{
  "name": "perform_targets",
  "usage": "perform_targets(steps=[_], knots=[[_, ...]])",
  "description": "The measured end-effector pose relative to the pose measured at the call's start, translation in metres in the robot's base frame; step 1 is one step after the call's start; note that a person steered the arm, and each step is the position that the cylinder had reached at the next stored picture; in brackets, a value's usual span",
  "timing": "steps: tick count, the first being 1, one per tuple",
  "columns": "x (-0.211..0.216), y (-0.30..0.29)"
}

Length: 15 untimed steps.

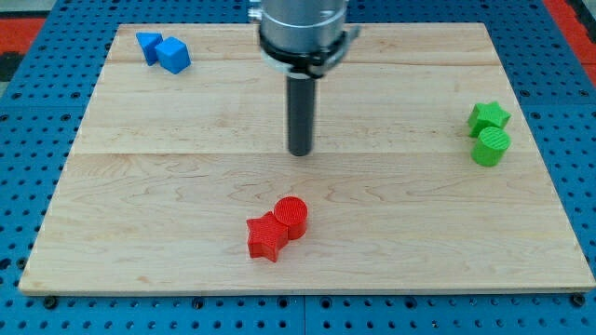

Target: Place the blue blocks in a diagonal line

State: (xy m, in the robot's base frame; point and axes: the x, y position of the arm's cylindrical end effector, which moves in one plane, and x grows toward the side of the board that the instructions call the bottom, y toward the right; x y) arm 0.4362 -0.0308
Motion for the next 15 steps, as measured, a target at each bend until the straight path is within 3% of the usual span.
perform_targets(steps=[1, 2, 3, 4, 5, 7, 8, 9, 11, 12, 14, 15], knots=[[-0.018, -0.143], [-0.073, -0.239], [-0.143, -0.274], [-0.182, -0.222], [-0.191, -0.183], [-0.245, -0.184], [-0.207, -0.133], [-0.158, -0.132], [-0.152, -0.086], [-0.160, -0.124], [-0.089, 0.010], [-0.064, -0.076]])
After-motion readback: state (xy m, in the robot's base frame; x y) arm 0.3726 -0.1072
